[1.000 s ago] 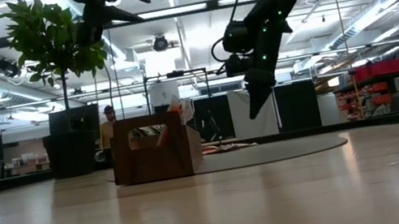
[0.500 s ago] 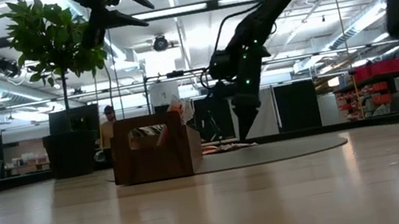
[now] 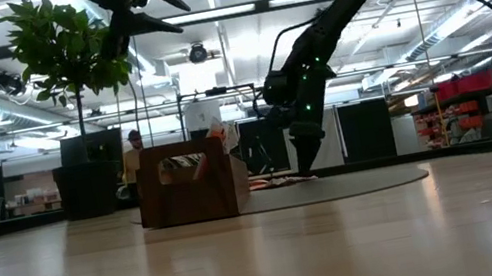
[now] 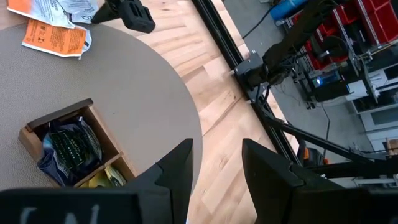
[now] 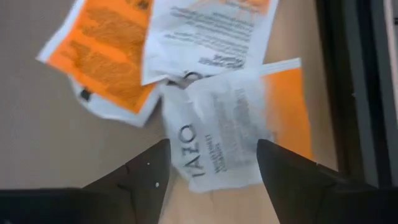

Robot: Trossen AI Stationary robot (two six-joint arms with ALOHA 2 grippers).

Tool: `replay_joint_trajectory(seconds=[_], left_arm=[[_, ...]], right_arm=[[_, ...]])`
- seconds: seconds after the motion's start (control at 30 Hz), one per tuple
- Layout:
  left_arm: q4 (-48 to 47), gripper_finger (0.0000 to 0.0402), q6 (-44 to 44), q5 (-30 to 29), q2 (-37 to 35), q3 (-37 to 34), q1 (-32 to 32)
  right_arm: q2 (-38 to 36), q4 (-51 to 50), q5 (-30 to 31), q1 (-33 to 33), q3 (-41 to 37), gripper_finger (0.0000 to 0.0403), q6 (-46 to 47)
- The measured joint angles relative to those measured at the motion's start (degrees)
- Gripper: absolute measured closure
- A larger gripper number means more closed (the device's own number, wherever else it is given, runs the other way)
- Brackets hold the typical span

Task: Pick & Place Tea
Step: Put the white tea bag into the bottom section of the wooden organizer

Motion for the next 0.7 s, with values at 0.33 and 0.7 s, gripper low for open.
replay_joint_trajectory(seconds=[0.33,0.7], left_arm=[[-0.02,0.0259,-0.07,0.00,0.00,0.00,0.00],[-0.04,0.0259,-0.09,0.02,0.00,0.00,0.00]], right_arm=[[1.31,0.50,0.78,-0.04,0.11,0.0161,0.04],[1.42,0.92,1.12,-0.04,0.11,0.0306,-0.07]])
